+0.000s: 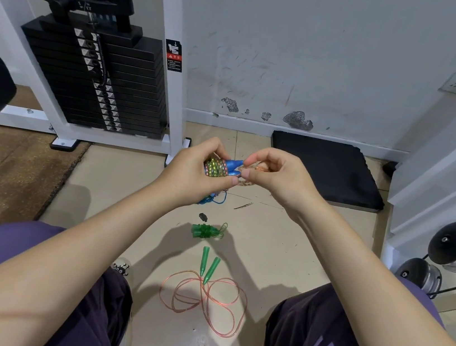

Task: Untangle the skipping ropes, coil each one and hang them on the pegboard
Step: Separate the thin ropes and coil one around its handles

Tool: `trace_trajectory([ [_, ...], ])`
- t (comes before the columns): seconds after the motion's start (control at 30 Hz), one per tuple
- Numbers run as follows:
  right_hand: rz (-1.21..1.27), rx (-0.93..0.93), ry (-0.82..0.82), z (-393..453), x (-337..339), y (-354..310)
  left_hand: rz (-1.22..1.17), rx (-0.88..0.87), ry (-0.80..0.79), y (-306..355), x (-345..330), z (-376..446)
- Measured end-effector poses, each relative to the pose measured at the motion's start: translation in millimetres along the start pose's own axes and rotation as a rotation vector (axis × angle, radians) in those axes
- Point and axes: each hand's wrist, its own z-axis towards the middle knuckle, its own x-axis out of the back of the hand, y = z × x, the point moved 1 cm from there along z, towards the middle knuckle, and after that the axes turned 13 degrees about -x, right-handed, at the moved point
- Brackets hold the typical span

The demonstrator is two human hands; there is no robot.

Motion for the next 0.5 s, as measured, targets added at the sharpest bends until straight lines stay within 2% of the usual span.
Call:
trace_trajectory([
  [0.2, -0.119, 0.022, 0.023, -0.3, -1.6, 1.0, 0.016, -0.007, -0.023, -0.6, -0.1, -1.6],
  [0.33, -0.091, -0.013, 0.038, 2.0, -2.2, 3.1, 0.017, -0.037, -0.045, 0.8, -2.5, -4.2],
  [0.5, 0.038, -0.089, -0.097, 1.1, 6.3, 0.0, -0.141, -0.069, -0.048, 3.6, 3.3, -4.3],
])
